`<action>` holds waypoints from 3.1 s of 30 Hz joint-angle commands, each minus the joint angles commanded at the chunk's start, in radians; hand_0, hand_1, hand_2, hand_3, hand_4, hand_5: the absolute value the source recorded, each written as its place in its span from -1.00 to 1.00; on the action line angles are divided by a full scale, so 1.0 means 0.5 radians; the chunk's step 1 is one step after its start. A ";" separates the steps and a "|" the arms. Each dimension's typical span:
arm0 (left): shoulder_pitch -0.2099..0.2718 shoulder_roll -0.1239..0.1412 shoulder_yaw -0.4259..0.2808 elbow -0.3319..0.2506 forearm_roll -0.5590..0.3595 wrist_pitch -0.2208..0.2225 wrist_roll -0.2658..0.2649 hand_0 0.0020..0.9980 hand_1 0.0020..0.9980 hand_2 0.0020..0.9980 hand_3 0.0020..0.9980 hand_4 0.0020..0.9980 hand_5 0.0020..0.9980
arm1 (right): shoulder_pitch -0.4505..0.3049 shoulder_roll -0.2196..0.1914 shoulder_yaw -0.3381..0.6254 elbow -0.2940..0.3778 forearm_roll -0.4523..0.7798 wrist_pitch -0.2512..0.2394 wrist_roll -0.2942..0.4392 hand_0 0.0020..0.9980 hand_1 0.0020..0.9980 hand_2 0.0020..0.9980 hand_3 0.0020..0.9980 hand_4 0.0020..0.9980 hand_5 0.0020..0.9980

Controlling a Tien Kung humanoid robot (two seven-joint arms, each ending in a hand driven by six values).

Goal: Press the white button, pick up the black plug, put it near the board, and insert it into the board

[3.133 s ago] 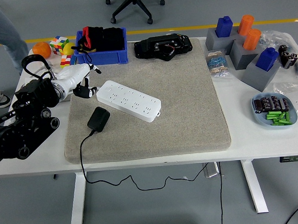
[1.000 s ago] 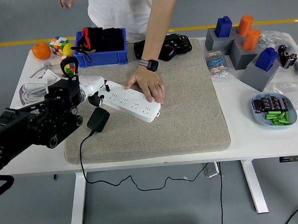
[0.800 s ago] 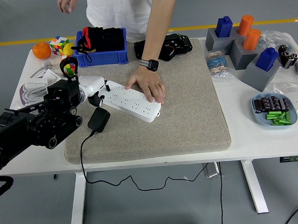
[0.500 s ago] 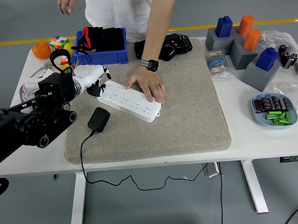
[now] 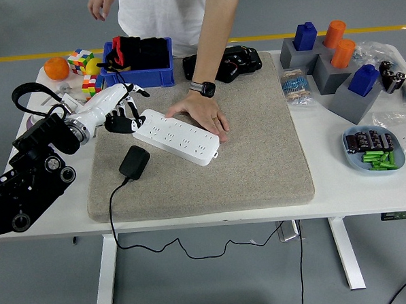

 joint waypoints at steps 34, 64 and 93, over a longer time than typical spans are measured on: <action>0.443 -0.177 -0.152 0.024 0.684 0.063 0.293 0.39 0.36 0.39 0.66 1.00 0.15 | -0.018 0.011 0.032 0.002 -0.015 -0.004 0.005 0.65 0.31 0.31 0.28 0.52 -0.01; 0.345 -0.226 -0.054 0.169 0.652 0.203 0.260 -0.50 -0.29 -0.18 0.19 0.50 -0.80 | -0.015 0.010 0.036 0.000 -0.016 -0.005 0.008 0.65 0.31 0.31 0.28 0.52 -0.01; 0.072 -0.335 -0.084 0.285 0.534 0.325 0.270 -0.60 -0.48 -0.40 0.16 0.12 -1.00 | -0.007 0.002 -0.007 -0.001 -0.001 -0.011 0.018 0.65 0.31 0.31 0.27 0.51 -0.01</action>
